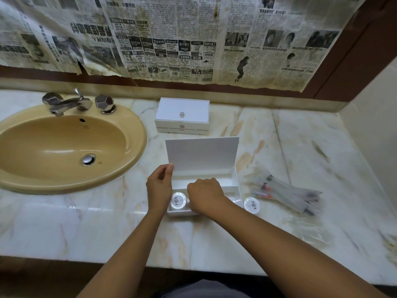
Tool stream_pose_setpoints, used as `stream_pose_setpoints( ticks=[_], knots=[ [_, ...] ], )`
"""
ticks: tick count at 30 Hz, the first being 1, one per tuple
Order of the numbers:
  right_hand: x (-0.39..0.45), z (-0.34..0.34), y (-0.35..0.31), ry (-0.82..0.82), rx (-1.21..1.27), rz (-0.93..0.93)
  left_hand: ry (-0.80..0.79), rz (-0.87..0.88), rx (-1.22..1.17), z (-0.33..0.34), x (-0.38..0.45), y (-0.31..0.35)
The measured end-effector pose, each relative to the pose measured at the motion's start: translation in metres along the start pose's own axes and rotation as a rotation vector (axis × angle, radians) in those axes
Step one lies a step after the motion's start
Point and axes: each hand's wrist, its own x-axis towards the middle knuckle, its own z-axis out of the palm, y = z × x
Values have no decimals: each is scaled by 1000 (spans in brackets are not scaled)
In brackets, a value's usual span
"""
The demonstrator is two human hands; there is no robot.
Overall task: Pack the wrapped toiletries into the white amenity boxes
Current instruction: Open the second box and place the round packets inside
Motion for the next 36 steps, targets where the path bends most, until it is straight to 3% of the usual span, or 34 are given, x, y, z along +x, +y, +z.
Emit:
stream_pose_setpoints(
  ticks=[5,9,14,17,27,33,36],
  knots=[
    [-24,-9,27,137,285,95,-3,2,10,1,1,-1],
    [-51,-11,65,228,360,245,-8,6,1,1,0,0],
    [-72,5,98,146,359,381,-8,19,-8,1,1,-2],
    [-78,15,103,69,354,395,-11,28,-7,1,1,-3],
    [-78,34,108,25,344,417,-16,20,-23,2,0,0],
    [-79,7,106,225,414,466,-18,23,-23,1,-1,0],
    [-77,-14,89,344,471,371,-21,22,-25,0,0,0]
  ],
)
